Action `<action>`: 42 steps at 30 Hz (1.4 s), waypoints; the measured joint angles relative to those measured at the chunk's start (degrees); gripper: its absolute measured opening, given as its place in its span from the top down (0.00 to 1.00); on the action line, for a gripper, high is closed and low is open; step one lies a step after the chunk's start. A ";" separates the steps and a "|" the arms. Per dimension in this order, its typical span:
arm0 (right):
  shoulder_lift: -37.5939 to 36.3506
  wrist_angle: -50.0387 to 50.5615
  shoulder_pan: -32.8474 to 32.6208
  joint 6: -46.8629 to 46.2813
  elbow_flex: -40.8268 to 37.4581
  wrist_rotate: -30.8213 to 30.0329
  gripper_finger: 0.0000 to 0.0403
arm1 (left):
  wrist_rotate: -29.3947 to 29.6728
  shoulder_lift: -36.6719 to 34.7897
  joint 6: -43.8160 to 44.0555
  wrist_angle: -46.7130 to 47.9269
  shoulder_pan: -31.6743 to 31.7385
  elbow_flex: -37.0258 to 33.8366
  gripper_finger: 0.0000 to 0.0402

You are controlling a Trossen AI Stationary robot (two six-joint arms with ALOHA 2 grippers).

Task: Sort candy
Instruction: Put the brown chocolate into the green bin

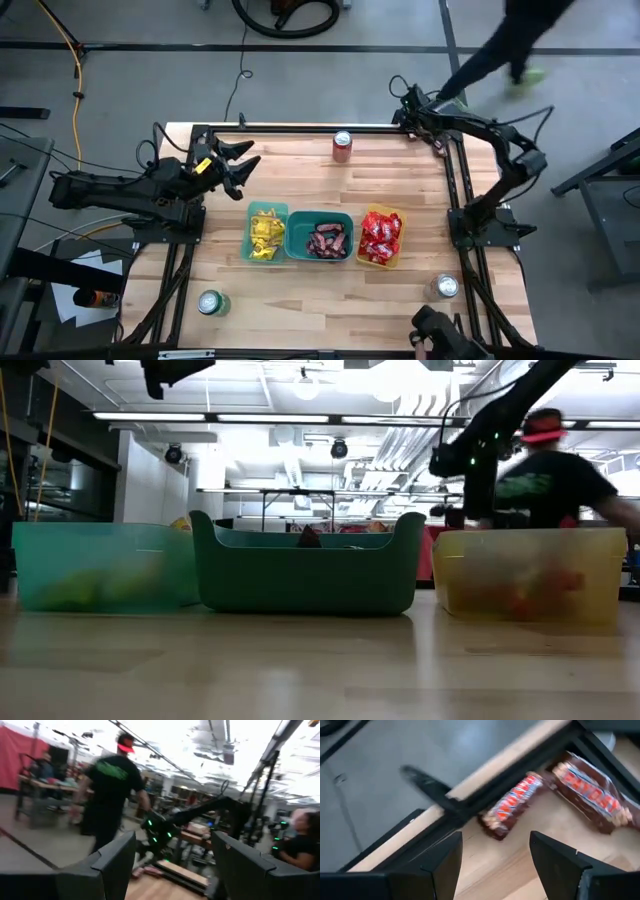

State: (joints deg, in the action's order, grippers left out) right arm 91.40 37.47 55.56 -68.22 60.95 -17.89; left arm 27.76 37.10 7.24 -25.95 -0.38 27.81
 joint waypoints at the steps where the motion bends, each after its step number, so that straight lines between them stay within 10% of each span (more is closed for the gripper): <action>1: 1.10 0.18 0.26 -1.98 0.00 -0.16 0.44 | 0.82 -0.33 -1.09 0.09 0.00 0.00 0.39; 14: 11.44 0.37 1.23 -25.97 -0.07 -4.51 0.44 | 7.38 -5.50 -3.04 10.64 0.00 0.02 0.39; 28: 14.14 -5.60 2.67 -25.86 -0.04 -3.92 0.45 | 9.14 -8.68 -2.81 14.66 0.00 0.02 0.39; 37: 13.99 -6.40 2.40 -21.53 0.10 -3.62 0.93 | 11.18 -8.01 -1.45 14.65 0.00 0.02 0.39; 42: 13.49 -5.42 1.48 -15.64 0.01 -3.55 0.93 | 11.64 -8.02 -1.35 14.63 0.00 0.02 0.39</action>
State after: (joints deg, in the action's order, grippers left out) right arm 104.89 32.05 57.04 -83.86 60.96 -21.44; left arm 39.40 29.08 5.89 -11.31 -0.38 27.83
